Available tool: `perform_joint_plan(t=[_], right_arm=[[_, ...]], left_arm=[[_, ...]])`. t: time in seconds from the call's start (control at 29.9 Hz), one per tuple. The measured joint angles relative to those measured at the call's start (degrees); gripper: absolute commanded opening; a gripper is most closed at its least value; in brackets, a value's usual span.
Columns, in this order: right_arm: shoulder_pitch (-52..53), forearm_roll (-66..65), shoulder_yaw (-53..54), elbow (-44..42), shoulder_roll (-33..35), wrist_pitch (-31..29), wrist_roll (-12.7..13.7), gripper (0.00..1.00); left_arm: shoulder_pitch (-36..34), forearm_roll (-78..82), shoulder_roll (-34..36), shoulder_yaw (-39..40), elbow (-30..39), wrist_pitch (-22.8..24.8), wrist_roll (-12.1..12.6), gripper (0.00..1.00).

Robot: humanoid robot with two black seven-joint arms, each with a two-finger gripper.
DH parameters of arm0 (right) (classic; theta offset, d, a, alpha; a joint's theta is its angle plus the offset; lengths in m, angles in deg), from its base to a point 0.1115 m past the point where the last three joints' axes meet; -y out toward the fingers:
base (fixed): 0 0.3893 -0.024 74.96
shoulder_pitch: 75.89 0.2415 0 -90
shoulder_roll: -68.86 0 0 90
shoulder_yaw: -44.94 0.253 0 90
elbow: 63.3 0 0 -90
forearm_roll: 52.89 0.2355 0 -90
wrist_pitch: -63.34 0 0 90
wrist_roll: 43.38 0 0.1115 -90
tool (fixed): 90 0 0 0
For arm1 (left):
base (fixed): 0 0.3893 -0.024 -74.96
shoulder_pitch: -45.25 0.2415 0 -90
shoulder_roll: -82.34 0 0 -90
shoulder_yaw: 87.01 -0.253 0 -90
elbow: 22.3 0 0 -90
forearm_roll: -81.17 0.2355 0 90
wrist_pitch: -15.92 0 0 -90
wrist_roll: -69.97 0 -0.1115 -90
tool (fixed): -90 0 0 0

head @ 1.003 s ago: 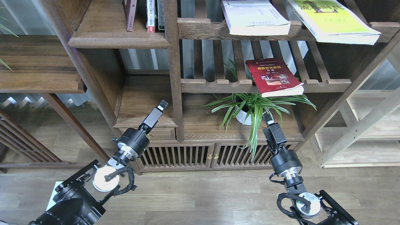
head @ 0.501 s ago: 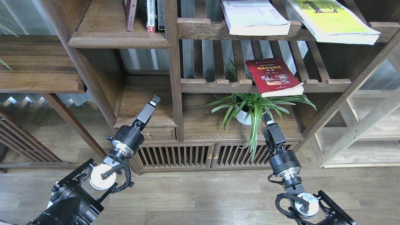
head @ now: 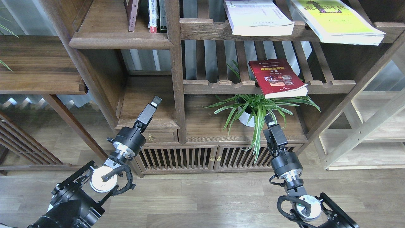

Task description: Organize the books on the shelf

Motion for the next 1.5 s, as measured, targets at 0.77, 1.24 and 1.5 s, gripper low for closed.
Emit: perform_joint_plan(t=[0.77, 1.24, 1.5], right_arm=[[-0.1, 0.0, -0.1, -0.2, -0.6, 0.0, 0.1, 1.0], [-0.2, 0.0, -0.9, -0.3, -0.6, 0.0, 0.1, 1.0], [0.0, 0.0, -0.8, -0.4, -0.7, 0.0, 0.1, 1.0]], left_arm=[[1.1, 0.0, 0.0, 0.1, 0.3, 0.0, -0.2, 0.99], [2.5, 0.0, 0.0, 0.6, 0.2, 0.0, -0.2, 0.99], [2.6, 0.0, 0.0, 0.6, 0.1, 0.0, -0.5, 0.99]])
